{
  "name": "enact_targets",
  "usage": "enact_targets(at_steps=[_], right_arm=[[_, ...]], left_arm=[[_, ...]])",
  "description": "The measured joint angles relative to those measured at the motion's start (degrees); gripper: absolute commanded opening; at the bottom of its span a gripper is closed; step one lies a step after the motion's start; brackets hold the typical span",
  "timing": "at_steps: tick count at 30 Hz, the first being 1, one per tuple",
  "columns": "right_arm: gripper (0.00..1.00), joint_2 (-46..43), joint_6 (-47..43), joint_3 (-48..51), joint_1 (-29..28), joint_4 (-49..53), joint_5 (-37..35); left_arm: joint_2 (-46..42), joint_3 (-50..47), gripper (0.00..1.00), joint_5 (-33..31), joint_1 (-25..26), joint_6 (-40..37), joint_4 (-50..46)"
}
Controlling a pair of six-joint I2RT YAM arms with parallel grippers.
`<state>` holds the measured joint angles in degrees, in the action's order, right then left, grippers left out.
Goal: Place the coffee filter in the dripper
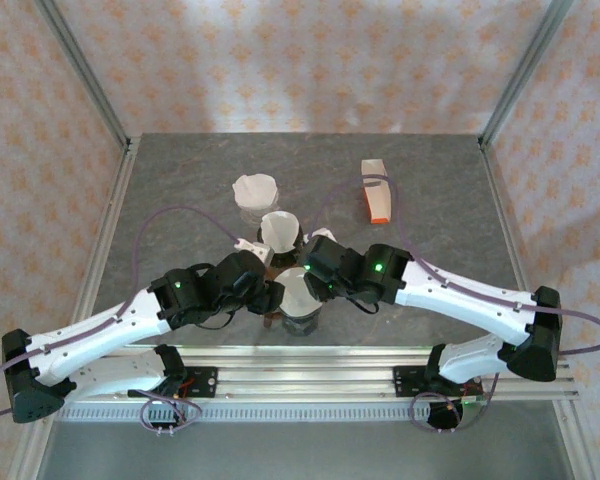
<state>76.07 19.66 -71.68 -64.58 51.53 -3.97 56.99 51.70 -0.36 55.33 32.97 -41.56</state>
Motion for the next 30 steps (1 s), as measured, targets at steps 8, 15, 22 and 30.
enact_targets(at_steps=[8, 15, 22, 30], right_arm=[[0.09, 0.00, -0.61, -0.37, 0.00, 0.33, 0.52], [0.00, 0.46, -0.85, -0.98, -0.46, 1.03, 0.48], [0.00, 3.45, -1.16, -2.43, -2.16, 2.23, -1.95], [0.00, 4.00, -1.33, -2.43, -2.16, 2.71, -2.51]], left_arm=[[-0.17, 0.00, 0.58, 0.00, 0.00, 0.02, 0.00], [-0.26, 0.00, 0.61, 0.17, 0.00, 0.20, 0.04], [-0.26, -0.02, 0.64, 0.50, 0.00, 0.46, 0.39], [-1.14, -0.13, 0.62, 1.07, 0.00, 1.14, 0.96]])
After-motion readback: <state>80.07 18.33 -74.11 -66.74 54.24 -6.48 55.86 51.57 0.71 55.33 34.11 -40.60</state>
